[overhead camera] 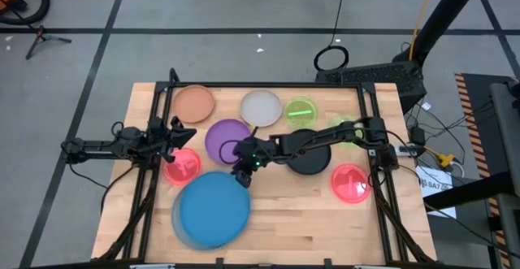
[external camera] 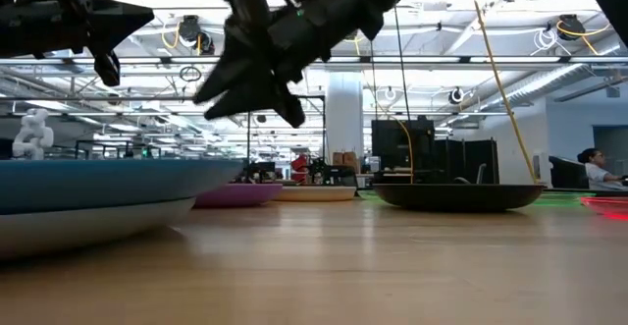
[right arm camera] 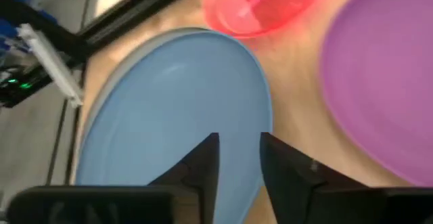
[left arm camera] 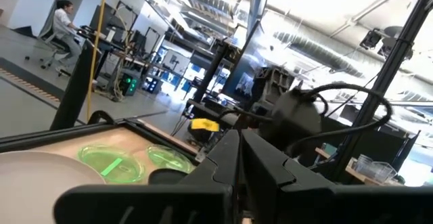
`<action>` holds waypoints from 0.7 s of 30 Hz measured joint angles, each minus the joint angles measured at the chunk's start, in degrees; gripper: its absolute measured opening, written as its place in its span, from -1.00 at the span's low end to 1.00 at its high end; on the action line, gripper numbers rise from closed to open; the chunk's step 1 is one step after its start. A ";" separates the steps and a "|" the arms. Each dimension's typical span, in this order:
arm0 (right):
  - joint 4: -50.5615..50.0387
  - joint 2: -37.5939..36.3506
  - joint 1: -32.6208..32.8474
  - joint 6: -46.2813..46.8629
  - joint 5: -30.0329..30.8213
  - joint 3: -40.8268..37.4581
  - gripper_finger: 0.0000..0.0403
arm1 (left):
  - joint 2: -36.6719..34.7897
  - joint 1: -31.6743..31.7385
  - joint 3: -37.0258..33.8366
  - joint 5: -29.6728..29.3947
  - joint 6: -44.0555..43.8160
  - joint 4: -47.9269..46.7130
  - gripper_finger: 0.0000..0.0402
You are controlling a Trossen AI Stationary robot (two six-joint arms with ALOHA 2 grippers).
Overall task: Stack plastic plates
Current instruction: Stack the black plate on the blue plate
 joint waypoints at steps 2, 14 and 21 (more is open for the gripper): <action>-0.27 -0.03 0.14 -1.07 -0.52 0.02 -0.38 | 0.00 0.02 0.02 0.00 -0.21 0.00 -0.88; -21.69 -4.99 3.46 -22.42 9.22 -0.04 -0.36 | 0.02 -1.60 -0.02 -1.07 -1.82 -3.13 -0.88; -39.99 -7.90 4.34 -24.06 13.86 -0.09 -0.41 | 0.02 -1.57 -0.02 -3.24 7.77 6.10 -0.88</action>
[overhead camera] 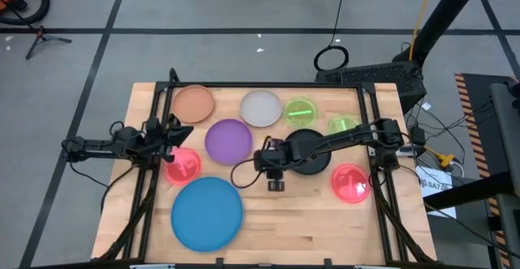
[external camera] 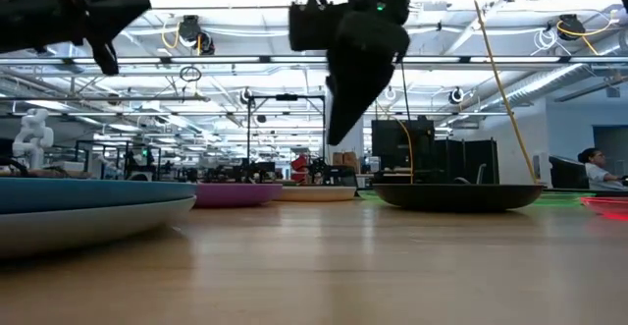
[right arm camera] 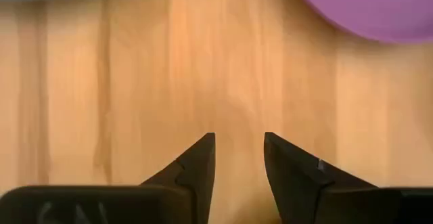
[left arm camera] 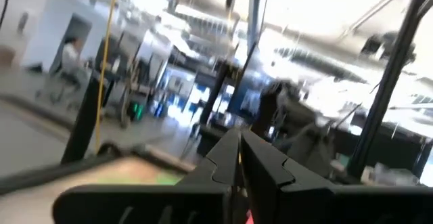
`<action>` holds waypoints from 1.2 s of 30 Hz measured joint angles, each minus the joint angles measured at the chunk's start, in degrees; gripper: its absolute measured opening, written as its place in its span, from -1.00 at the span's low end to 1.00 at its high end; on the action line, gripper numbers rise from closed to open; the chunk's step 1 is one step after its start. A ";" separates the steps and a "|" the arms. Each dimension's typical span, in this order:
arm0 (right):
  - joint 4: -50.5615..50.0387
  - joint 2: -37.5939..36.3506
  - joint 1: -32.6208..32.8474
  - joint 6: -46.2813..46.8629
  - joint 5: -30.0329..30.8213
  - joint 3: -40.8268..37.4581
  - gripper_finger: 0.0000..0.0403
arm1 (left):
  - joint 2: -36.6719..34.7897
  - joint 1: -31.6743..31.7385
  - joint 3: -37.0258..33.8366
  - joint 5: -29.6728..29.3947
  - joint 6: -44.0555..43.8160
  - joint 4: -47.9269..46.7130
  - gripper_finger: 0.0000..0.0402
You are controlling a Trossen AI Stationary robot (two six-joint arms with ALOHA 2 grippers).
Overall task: Stack plastic plates
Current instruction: Stack the black plate on the blue plate
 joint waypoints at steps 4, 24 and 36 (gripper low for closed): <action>-3.68 -2.28 1.04 0.30 -0.02 0.02 -0.41 | 0.00 0.00 0.02 -1.31 4.01 6.61 -0.88; 13.69 -16.29 10.89 5.16 21.43 -12.75 -0.41 | 0.00 -0.01 5.20 -0.81 10.93 7.79 -0.88; 24.36 -24.95 10.22 17.61 34.87 -33.69 -0.41 | 0.02 0.00 11.32 -1.44 9.87 -9.23 -0.88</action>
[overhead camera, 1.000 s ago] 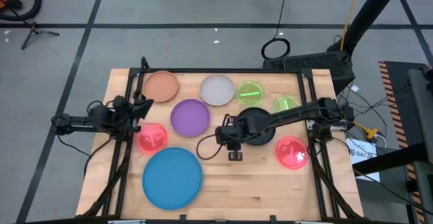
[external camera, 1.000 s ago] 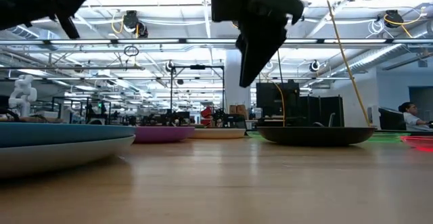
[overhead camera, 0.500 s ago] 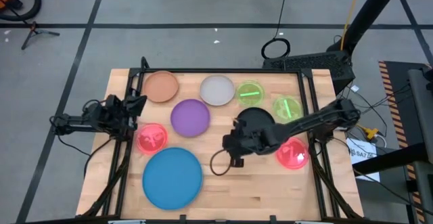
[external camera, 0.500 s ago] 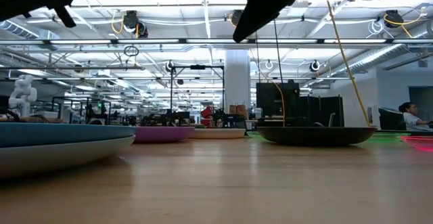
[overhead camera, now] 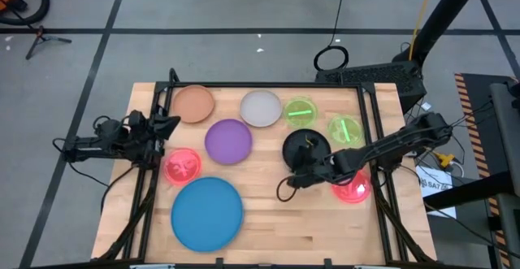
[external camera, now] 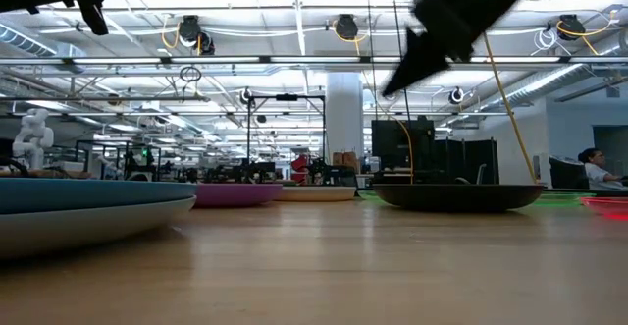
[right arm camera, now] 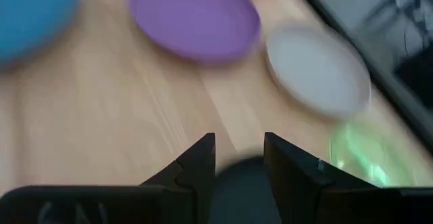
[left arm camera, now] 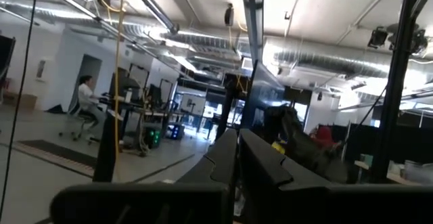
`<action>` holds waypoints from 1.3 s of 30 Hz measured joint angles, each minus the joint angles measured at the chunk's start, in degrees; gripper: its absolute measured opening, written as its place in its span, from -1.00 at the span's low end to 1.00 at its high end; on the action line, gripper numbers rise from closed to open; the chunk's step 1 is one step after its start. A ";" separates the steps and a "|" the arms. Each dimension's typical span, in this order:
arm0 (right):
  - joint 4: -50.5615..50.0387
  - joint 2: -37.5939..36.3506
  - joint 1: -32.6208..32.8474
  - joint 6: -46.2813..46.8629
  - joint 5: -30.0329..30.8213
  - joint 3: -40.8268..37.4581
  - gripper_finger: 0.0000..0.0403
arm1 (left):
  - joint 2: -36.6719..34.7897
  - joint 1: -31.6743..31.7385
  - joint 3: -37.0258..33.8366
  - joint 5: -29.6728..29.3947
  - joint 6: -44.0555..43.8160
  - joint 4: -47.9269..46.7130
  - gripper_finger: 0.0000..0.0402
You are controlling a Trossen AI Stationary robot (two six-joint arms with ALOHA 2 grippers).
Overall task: Stack plastic plates
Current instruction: Stack the black plate on the blue plate
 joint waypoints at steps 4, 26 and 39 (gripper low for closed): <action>-1.40 -0.96 -0.36 11.77 -2.48 -5.52 -0.41 | 0.00 0.00 0.00 -0.29 0.25 0.00 -0.88; 7.09 5.48 0.07 21.16 -11.12 -9.34 -0.08 | 0.00 0.04 0.00 -5.32 5.36 0.02 -0.88; 8.42 12.74 0.09 20.51 -9.96 -9.12 -0.30 | 0.00 0.04 0.00 -5.97 5.33 0.01 -0.88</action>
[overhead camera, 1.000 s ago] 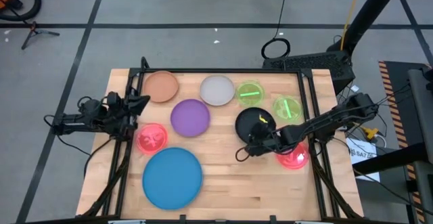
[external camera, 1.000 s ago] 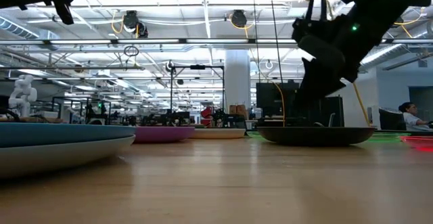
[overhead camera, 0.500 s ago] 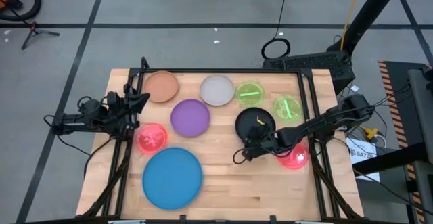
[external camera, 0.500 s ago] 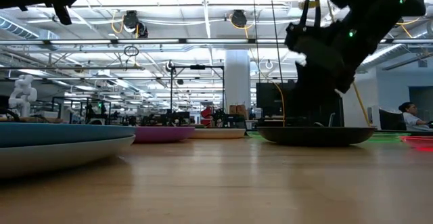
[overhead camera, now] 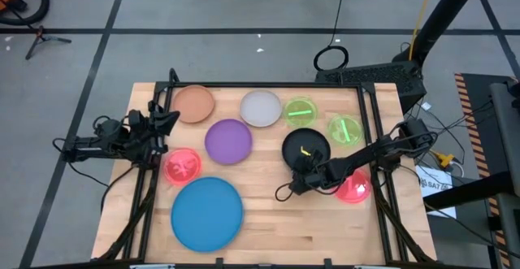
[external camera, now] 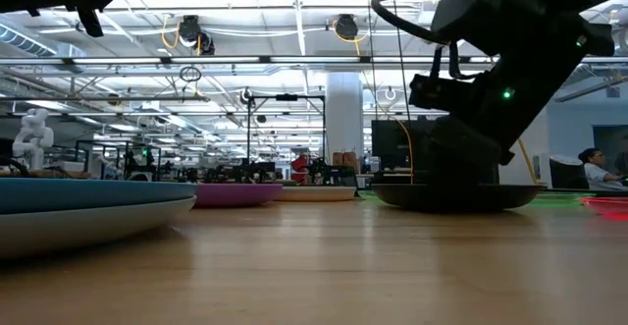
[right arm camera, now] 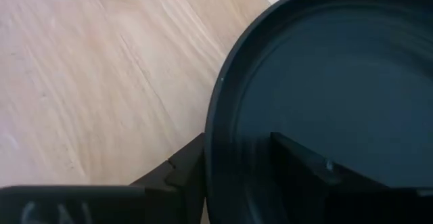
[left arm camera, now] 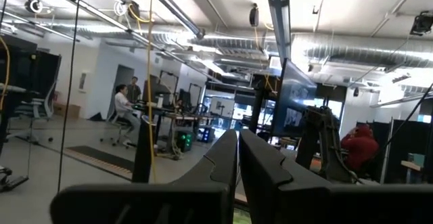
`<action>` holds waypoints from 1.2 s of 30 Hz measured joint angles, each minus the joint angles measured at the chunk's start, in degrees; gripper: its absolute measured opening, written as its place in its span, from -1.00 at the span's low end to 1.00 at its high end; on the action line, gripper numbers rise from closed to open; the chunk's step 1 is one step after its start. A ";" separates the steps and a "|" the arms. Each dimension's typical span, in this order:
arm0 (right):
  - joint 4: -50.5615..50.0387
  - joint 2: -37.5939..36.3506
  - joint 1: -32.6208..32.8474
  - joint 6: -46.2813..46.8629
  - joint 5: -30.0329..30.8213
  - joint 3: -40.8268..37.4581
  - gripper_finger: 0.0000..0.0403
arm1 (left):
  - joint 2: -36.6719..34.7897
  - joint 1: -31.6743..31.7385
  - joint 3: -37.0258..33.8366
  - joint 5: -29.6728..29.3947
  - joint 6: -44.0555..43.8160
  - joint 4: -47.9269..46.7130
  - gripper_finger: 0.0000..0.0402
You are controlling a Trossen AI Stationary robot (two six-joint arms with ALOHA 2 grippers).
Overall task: Stack plastic plates
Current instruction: Stack the black plate on the blue plate
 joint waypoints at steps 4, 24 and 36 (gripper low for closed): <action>-0.81 0.16 -0.03 -1.23 -0.72 1.17 -0.43 | 0.00 0.00 0.00 0.00 -0.02 0.03 -0.88; -4.03 0.26 0.65 -22.12 -3.49 20.74 -0.97 | 0.00 0.00 0.00 0.00 -0.15 0.01 -0.88; 15.23 7.98 1.11 -43.28 -15.49 30.01 -0.98 | 0.00 0.00 0.00 0.02 -0.02 0.12 -0.88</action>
